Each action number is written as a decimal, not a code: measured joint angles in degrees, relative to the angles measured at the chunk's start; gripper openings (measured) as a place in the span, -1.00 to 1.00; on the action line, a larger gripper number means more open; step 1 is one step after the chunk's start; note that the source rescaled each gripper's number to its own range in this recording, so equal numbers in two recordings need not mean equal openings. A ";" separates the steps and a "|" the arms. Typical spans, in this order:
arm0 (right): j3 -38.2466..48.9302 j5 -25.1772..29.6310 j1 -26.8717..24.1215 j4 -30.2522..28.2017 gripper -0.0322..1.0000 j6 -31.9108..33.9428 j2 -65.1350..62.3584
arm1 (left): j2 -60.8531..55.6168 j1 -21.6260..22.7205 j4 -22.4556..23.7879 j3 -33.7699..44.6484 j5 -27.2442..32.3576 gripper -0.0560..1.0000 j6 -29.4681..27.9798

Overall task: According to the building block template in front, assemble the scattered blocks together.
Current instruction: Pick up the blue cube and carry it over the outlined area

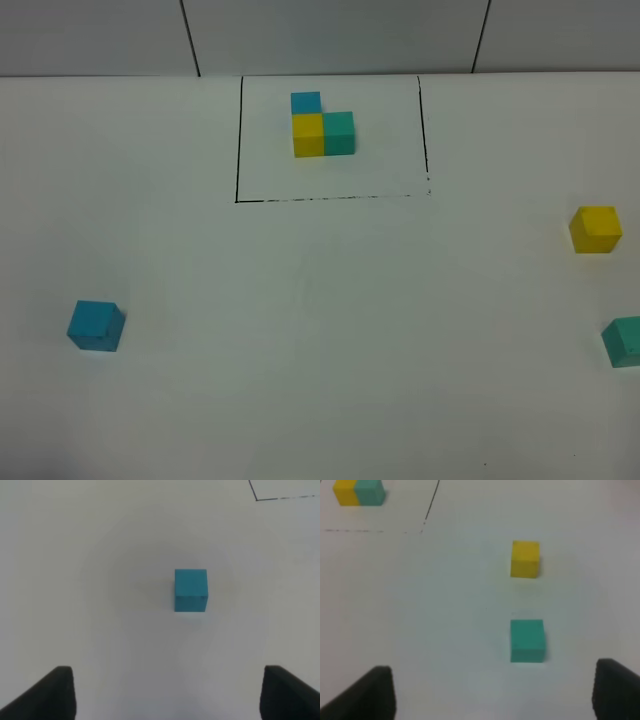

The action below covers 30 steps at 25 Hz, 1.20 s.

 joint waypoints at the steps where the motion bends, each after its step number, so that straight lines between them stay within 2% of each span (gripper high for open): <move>1: 0.00 0.00 0.00 0.00 0.28 0.00 0.00 | 0.00 0.00 0.00 0.00 0.00 0.47 0.00; 15: 0.00 0.00 0.00 0.00 0.28 0.00 0.00 | 0.00 0.00 0.00 0.00 0.00 0.47 0.00; 18: 0.00 0.00 0.00 0.00 0.28 0.00 0.00 | 1.95 0.00 1.28 -0.88 -0.51 0.48 0.00; 22: 0.00 0.00 0.00 0.00 0.28 0.00 0.00 | 12.79 0.00 2.53 -5.57 -0.68 0.58 0.04; 26: 0.00 0.00 0.00 0.00 0.28 0.00 0.00 | 28.74 0.00 4.50 -11.67 -0.45 0.66 0.11; 30: 0.00 0.00 0.00 0.00 0.28 0.00 0.00 | 46.32 0.00 3.87 -17.33 1.75 0.67 -0.23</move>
